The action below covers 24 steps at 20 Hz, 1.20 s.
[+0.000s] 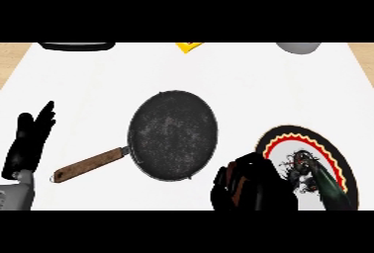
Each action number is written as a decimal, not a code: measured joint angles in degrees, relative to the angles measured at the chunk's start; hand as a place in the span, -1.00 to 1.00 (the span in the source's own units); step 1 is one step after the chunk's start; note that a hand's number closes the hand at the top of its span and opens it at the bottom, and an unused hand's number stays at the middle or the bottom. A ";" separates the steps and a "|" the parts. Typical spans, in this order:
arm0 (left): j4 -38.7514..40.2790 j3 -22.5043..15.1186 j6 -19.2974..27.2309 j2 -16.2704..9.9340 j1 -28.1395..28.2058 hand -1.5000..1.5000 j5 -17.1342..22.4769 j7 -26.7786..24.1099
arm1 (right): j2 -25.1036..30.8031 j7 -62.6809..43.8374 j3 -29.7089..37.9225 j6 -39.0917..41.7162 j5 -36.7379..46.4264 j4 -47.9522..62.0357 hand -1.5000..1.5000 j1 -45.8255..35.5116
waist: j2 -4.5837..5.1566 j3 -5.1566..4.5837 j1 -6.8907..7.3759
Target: Pick the sweet potato from the plate and place it in the pan
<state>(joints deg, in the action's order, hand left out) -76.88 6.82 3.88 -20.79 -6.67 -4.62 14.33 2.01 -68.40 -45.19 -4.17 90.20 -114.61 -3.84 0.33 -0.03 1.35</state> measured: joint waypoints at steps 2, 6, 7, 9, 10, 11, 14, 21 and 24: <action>0.17 0.02 -0.36 -0.07 0.04 0.00 0.09 -0.39 | -0.54 -0.26 2.21 -1.25 -2.61 2.93 1.00 -3.20 | 0.16 0.01 0.50; -0.20 -0.44 -0.03 0.48 -0.94 0.00 -0.23 0.30 | -1.09 0.23 7.09 -4.53 -8.23 10.40 1.00 -8.87 | 0.36 0.07 1.00; 0.14 -0.50 -0.24 0.48 -1.17 0.00 -0.23 0.10 | -1.16 0.39 8.22 -5.41 -9.73 12.56 1.00 -10.46 | 0.45 0.07 1.17; 0.32 -0.79 0.18 0.90 -1.27 0.00 -0.66 0.07 | -1.29 1.16 10.75 -7.67 -12.54 16.86 1.00 -12.64 | 0.52 0.09 1.32; 0.36 -0.87 0.13 0.97 -1.31 0.00 -0.69 -0.07 | -1.32 1.49 11.65 -8.90 -13.90 19.31 1.00 -14.00 | 0.58 0.10 1.60; 0.56 -0.77 -0.02 0.84 -1.62 0.00 -0.65 -0.05 | -1.36 1.94 12.56 -10.10 -15.14 21.57 1.00 -15.26 | 0.62 0.10 1.68; 0.98 -0.60 -0.36 0.76 -2.80 0.00 -0.42 0.25 | -1.45 4.22 15.12 -14.79 -19.69 29.16 1.00 -18.26 | 0.77 0.13 1.98; 2.20 -1.27 -0.83 1.14 -3.95 0.00 -0.88 -0.44 | -1.55 9.03 18.24 -29.27 -32.01 42.19 -1.00 -23.75 | 1.21 0.22 3.52; 2.67 -1.46 -0.81 1.39 -4.16 0.00 -1.11 -1.30 | -1.63 10.91 18.38 -35.32 -37.61 48.19 -1.00 -26.32 | 1.31 0.22 4.06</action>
<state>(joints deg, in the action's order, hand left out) -74.21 5.36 3.07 -19.40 -10.82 -5.73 13.04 0.38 -57.49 -26.81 -39.48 52.59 -66.43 -30.16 1.64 0.19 5.42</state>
